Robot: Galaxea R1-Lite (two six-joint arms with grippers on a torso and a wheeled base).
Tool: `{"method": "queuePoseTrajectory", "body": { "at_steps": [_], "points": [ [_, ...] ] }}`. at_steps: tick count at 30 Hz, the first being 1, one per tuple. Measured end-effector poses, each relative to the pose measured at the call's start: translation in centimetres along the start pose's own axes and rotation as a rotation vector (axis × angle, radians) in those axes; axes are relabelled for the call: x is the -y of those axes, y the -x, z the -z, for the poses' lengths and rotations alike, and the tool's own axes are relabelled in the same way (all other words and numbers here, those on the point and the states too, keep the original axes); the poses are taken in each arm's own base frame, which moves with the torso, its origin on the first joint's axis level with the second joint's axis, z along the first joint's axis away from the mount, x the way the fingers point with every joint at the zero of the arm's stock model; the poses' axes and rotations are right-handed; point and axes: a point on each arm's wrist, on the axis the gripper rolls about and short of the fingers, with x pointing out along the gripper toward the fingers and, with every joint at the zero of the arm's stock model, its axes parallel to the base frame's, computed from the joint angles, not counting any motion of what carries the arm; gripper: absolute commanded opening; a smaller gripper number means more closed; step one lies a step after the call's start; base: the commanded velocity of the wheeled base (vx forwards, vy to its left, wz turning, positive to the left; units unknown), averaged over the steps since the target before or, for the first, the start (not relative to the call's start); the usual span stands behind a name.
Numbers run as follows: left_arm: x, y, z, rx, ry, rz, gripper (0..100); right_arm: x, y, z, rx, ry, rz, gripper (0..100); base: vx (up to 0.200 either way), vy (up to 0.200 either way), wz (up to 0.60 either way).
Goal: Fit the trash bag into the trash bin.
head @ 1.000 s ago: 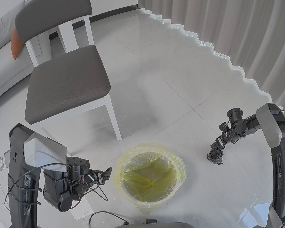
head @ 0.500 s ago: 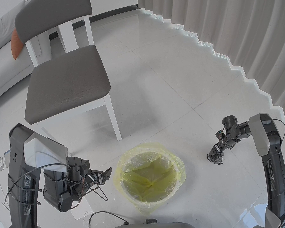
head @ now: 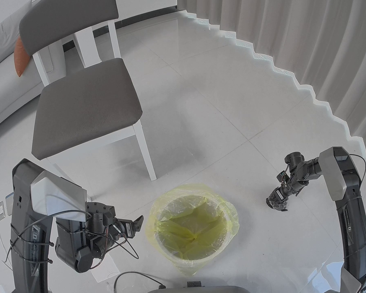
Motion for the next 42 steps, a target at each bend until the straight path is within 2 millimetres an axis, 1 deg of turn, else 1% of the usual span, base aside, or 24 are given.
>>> {"method": "queuePoseTrajectory", "body": {
  "at_steps": [1,4,7,12,17,18,23,24,27,29,30,31,37,39,42],
  "points": [
    [0.0,0.0,0.0,0.0,0.0,0.0,100,0.0,0.1,0.1,-0.003,0.0,-0.002,0,0.0,0.0,0.0],
    [0.0,0.0,0.0,0.001,0.001,0.0,100,-0.1,1.1,0.0,-0.007,0.001,-0.005,0,0.0,0.0,0.0],
    [0.0,0.0,0.0,0.001,0.001,0.001,100,-0.2,2.7,-0.2,-0.002,0.004,-0.01,0,0.0,0.0,0.0],
    [0.1,0.1,-0.1,0.003,0.001,-0.003,100,-1.1,6.6,-0.3,0.028,0.02,-0.042,0,0.0,0.0,0.0],
    [0.3,0.3,-0.1,0.006,-0.001,-0.002,100,-3.1,11.0,0.0,0.096,0.053,-0.076,0,0.0,0.0,0.0],
    [0.3,0.3,-0.2,0.008,-0.001,-0.003,100,-3.9,12.4,0.0,0.125,0.067,-0.083,0,0.0,0.0,0.0],
    [0.5,0.6,-0.4,0.016,-0.002,-0.002,100,-7.4,17.7,0.5,0.248,0.119,-0.104,0,0.0,0.0,0.0],
    [0.6,0.7,-0.5,0.019,-0.002,-0.003,100,-8.4,19.0,0.6,0.282,0.129,-0.11,0,0.0,0.0,0.0],
    [0.8,0.9,-0.7,0.028,-0.005,-0.006,100,-12.1,22.9,1.0,0.387,0.165,-0.144,0,0.0,0.0,0.0],
    [0.9,1.1,-0.9,0.036,-0.006,-0.008,100,-15.1,25.6,1.7,0.459,0.202,-0.183,0,0.0,0.0,0.0],
    [1.0,1.2,-1.0,0.039,-0.007,-0.008,100,-16.1,26.5,1.9,0.48,0.213,-0.195,0,0.0,0.0,0.0],
    [1.1,1.3,-1.1,0.045,-0.007,-0.01,100,-18.2,28.2,2.4,0.527,0.236,-0.218,0,0.0,0.0,0.0],
    [1.5,1.8,-1.6,0.071,-0.01,-0.034,100,-23.3,32.1,4.2,0.657,0.256,-0.305,0,0.0,0.0,0.0],
    [1.7,1.9,-1.8,0.083,-0.01,-0.044,100,-24.6,32.8,4.6,0.684,0.259,-0.336,0,0.0,0.0,0.0],
    [1.9,2.2,-2.4,0.107,-0.007,-0.05,100,-26.4,33.2,5.1,0.715,0.269,-0.368,0,0.0,0.0,0.0]
  ]
}}
